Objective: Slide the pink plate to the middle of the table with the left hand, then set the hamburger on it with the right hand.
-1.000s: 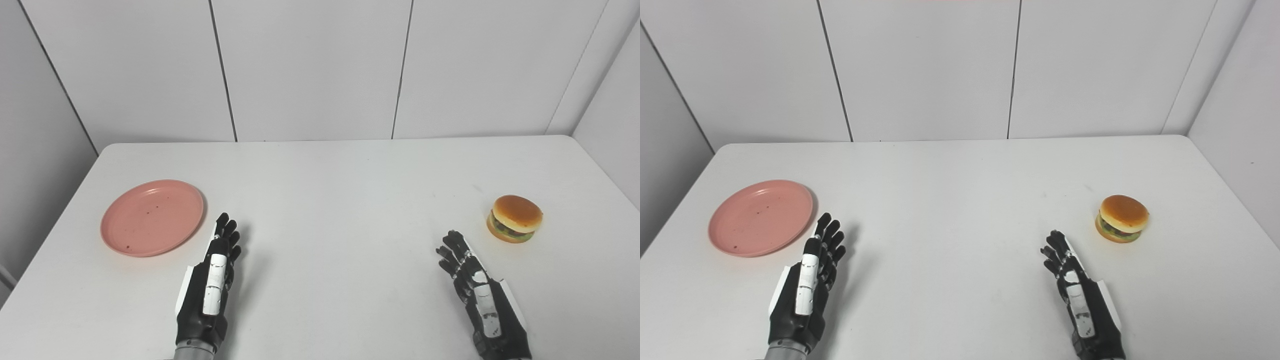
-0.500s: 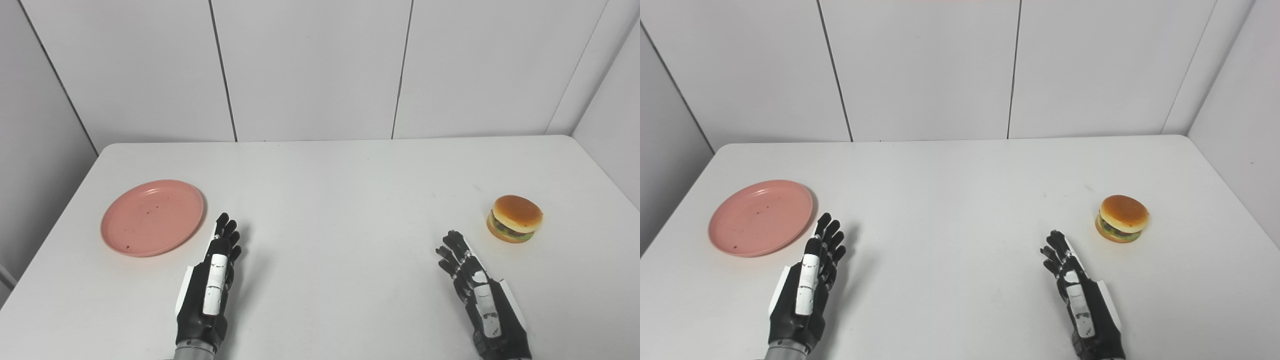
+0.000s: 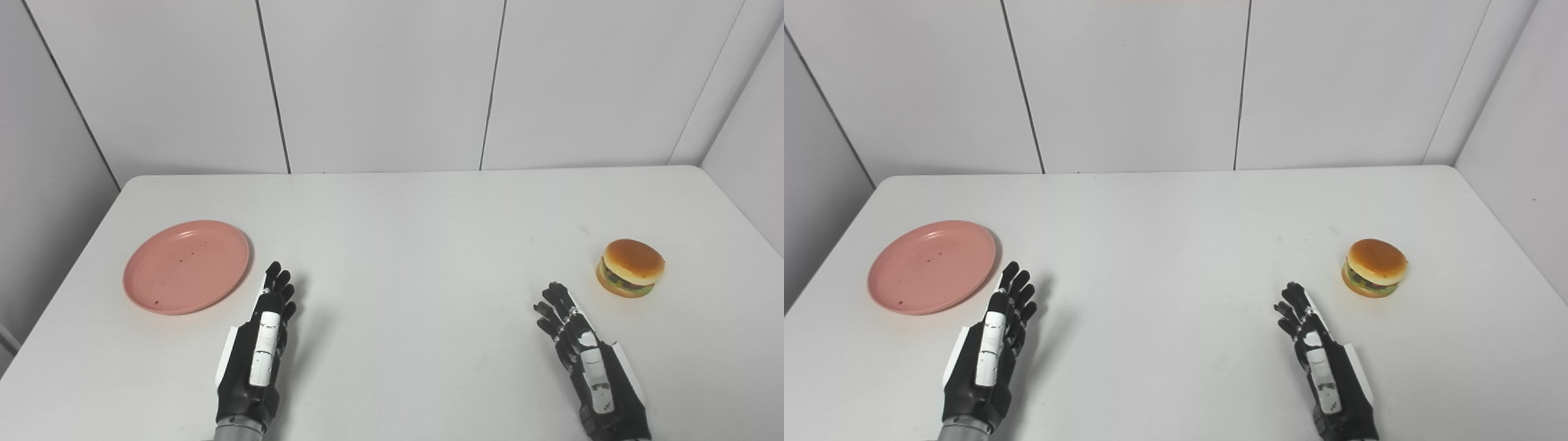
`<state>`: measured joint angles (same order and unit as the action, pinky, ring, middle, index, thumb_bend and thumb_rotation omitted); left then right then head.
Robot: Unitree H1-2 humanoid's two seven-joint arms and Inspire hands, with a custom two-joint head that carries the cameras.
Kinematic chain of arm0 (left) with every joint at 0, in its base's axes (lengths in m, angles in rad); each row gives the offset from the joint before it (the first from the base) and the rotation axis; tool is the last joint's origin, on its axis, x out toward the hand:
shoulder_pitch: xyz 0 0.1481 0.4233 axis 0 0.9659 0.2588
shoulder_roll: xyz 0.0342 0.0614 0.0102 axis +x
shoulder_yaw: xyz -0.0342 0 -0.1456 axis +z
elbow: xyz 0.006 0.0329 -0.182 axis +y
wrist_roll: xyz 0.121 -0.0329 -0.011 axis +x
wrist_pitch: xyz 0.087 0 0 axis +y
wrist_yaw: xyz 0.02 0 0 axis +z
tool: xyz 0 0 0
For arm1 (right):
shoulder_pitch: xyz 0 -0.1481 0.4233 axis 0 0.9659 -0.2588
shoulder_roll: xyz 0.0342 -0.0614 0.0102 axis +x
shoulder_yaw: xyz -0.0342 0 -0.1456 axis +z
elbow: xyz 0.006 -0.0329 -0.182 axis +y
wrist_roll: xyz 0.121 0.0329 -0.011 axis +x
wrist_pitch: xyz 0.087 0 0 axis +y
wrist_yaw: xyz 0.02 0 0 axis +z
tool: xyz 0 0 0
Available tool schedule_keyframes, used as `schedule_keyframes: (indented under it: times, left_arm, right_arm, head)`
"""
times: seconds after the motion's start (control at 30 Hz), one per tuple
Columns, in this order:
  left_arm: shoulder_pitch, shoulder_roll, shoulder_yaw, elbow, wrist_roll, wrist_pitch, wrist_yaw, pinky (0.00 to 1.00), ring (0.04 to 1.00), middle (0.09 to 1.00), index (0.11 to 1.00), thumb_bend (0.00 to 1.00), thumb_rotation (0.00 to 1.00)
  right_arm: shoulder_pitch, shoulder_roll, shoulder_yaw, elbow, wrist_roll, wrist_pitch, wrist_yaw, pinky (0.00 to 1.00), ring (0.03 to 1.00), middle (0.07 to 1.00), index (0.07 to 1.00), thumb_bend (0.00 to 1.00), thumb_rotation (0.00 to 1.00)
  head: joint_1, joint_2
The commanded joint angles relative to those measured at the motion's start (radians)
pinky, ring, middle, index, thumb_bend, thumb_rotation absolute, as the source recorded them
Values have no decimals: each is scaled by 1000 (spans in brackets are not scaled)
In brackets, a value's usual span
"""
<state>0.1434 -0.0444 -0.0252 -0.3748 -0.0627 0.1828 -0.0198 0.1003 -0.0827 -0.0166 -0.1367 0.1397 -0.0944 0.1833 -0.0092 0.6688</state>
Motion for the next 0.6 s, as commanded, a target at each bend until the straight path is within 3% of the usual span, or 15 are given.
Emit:
schedule_keyframes:
  times: [0.0,0.57]
  left_arm:
    - [77,8,1,-16,6,-10,2,1000,1000,1000,1000,840,933]
    - [77,8,0,-18,9,-9,3,1000,1000,1000,1000,835,936]
  right_arm:
    - [21,-14,0,-7,1,-29,3,942,934,951,945,926,1000]
    - [20,-16,0,-5,4,-33,7,943,935,953,948,924,1000]
  head:
    - [1,-1]
    - [1,-1]
